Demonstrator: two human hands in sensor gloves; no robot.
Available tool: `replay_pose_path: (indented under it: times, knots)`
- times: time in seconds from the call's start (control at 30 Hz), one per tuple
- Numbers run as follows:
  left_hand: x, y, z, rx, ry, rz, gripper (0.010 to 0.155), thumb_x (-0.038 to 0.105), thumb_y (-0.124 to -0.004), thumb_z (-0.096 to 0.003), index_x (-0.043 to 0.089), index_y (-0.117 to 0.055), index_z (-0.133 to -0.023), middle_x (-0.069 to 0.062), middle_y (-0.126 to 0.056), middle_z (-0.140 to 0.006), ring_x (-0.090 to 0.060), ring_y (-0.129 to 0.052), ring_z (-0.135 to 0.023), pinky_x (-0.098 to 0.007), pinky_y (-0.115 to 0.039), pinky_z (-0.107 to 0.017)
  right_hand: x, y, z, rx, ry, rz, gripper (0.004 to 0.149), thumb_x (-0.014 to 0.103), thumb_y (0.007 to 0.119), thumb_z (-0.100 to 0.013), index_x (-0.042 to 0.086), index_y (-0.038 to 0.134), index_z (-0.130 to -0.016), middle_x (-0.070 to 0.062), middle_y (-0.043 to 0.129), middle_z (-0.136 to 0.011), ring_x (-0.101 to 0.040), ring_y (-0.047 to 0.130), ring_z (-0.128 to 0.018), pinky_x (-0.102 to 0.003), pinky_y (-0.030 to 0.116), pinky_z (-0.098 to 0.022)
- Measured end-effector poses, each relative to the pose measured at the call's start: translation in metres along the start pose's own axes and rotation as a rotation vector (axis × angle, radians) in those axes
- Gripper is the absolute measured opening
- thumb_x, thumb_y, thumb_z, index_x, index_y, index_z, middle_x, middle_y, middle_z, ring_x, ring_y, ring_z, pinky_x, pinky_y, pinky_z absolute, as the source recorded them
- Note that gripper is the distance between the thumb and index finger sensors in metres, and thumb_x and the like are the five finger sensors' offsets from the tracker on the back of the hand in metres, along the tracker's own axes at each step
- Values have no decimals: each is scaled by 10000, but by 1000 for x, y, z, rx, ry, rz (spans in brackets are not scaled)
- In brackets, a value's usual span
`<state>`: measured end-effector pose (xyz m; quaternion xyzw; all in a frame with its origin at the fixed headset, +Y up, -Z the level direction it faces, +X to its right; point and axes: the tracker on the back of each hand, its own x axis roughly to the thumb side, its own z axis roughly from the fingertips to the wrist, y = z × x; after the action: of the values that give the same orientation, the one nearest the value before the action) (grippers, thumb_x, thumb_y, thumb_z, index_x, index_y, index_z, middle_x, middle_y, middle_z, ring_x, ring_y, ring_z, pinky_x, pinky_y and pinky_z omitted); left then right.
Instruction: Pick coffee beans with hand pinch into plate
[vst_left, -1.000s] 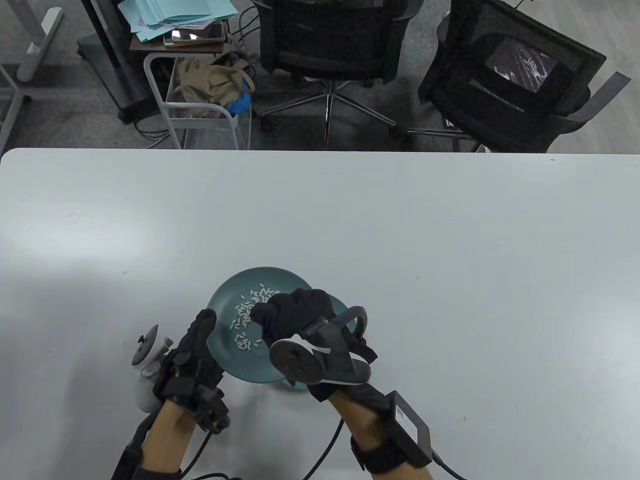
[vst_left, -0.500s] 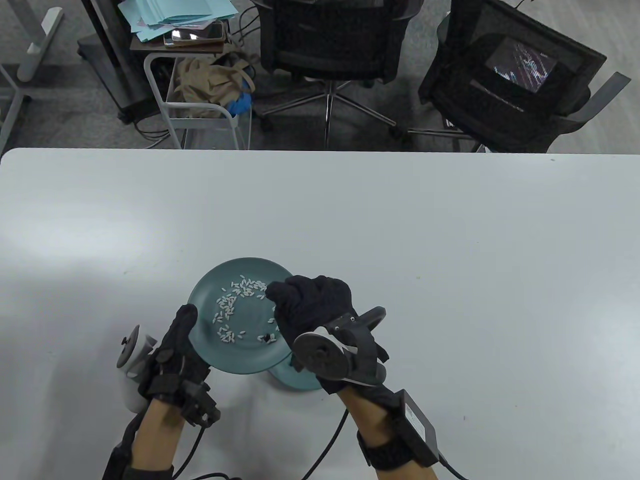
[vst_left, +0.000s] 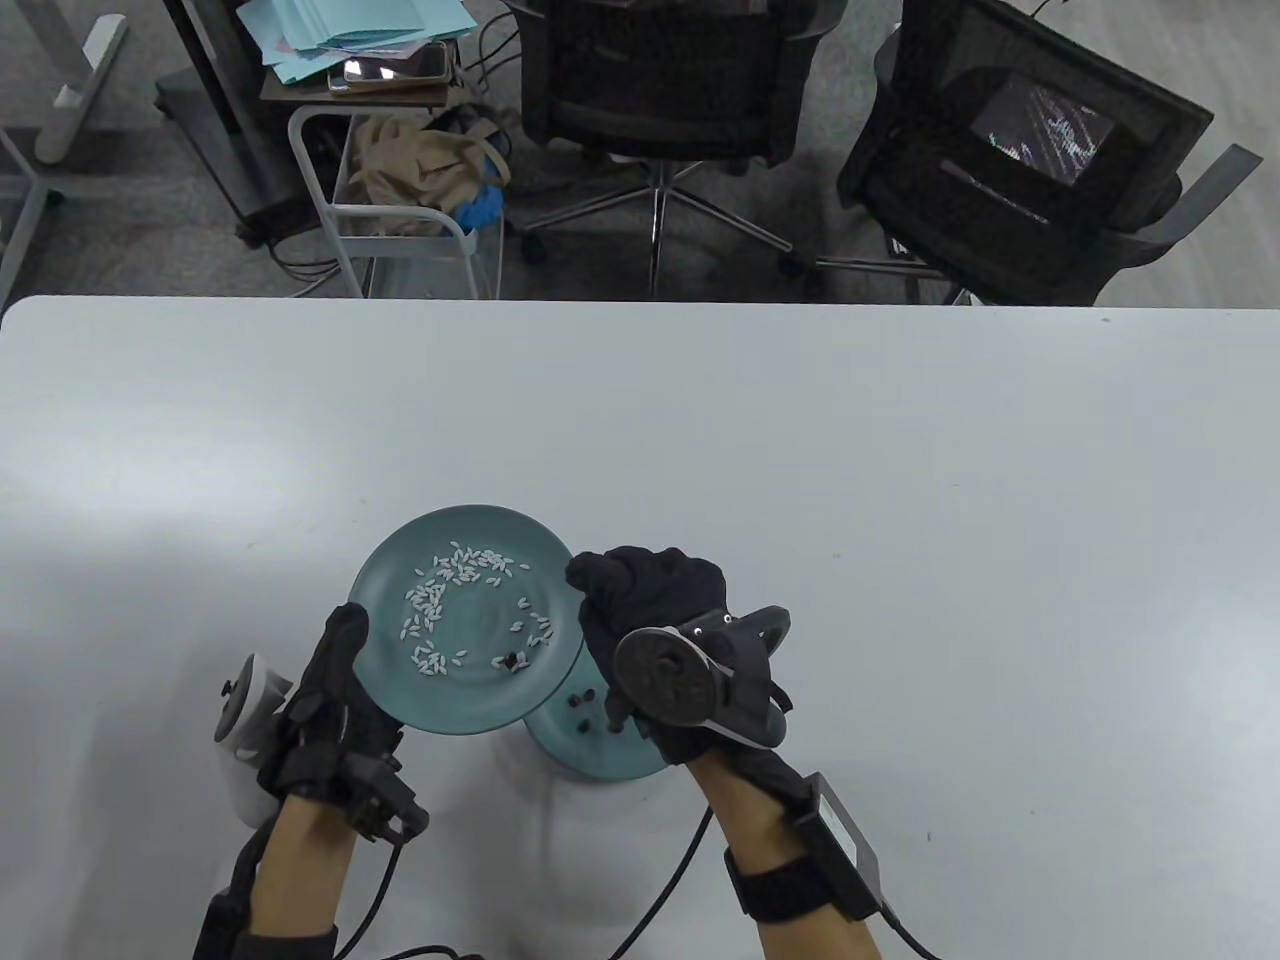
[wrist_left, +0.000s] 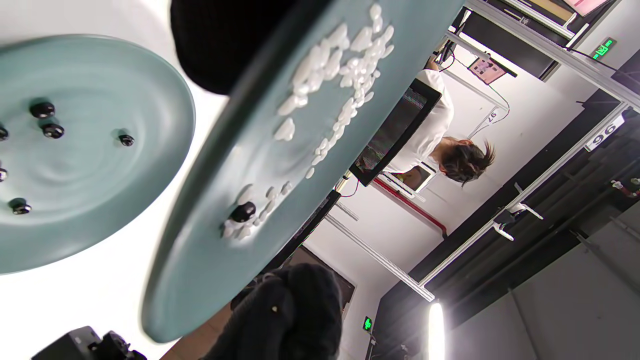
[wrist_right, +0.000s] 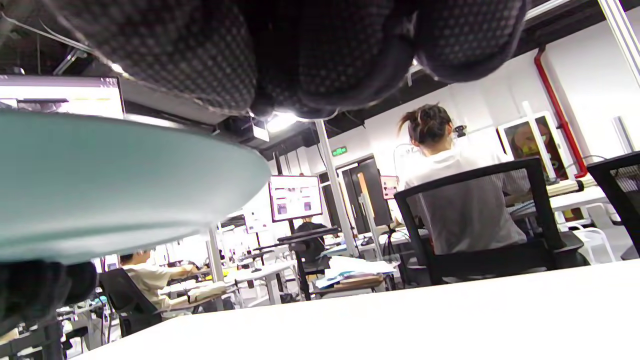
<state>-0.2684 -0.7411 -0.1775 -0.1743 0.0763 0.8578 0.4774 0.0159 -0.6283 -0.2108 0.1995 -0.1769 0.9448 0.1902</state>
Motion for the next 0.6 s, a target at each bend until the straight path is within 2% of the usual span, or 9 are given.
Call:
replay_pose_path:
  times: [0.17, 0.6]
  knots:
    - [1, 0, 1, 18, 0, -16, 631, 638, -540, -471, 348, -400, -1014, 9, -724, -928, -212, -904, -722, -309, -832, -516, -3, 10, 0, 49, 7, 18, 388, 340, 829, -444, 240, 779, -816, -73, 904, -740, -232, 885, -485, -556, 706, -510]
    - [-2, 0, -1, 17, 11, -29, 632, 638, -545, -473, 345, -402, -1014, 4, -723, -927, -215, -902, -721, -309, -832, -515, -6, 9, 4, 93, 8, 30, 383, 361, 818, -447, 241, 794, -810, -65, 927, -710, -233, 894, -462, -566, 705, -511]
